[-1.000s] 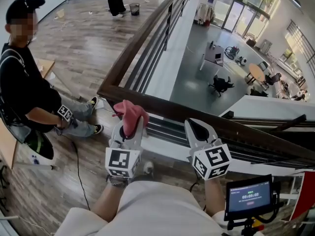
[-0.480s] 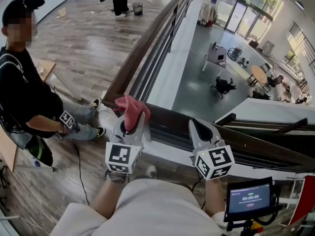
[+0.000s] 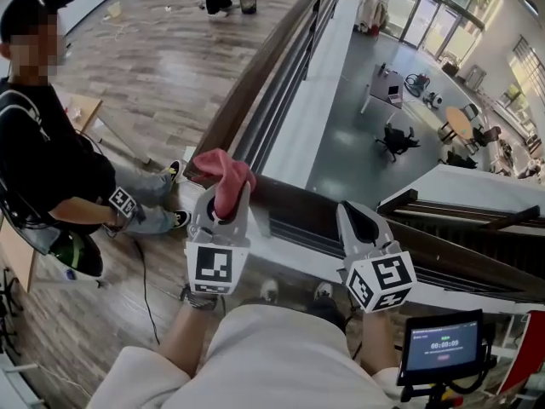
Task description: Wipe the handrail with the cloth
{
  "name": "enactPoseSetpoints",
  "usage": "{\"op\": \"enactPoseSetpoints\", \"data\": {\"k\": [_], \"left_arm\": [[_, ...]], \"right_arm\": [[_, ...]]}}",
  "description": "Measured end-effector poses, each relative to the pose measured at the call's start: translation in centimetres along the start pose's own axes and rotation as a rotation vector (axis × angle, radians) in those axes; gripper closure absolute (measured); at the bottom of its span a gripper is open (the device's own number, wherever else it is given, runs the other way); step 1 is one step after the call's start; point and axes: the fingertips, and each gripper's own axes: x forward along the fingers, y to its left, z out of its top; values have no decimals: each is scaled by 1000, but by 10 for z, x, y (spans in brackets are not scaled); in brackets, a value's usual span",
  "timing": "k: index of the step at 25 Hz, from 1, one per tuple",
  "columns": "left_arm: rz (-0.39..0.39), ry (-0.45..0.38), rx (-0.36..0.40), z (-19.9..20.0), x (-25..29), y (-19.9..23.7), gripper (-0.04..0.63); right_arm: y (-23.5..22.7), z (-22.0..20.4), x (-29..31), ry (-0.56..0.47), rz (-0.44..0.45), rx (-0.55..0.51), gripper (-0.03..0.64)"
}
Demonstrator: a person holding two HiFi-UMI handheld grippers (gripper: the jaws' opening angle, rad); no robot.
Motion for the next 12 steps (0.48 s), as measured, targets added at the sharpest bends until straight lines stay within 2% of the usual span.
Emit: {"op": "enactPoseSetpoints", "data": {"k": [5, 8, 12], "left_arm": [[31, 26, 106, -14, -4, 11, 553], [19, 43, 164, -30, -3, 10, 553], [-6, 61, 275, -24, 4, 2, 552]], "right_arm": [[13, -11, 5, 14, 23, -14, 614], [16, -14, 10, 6, 24, -19, 614], [17, -21, 10, 27, 32, -17, 614]]}}
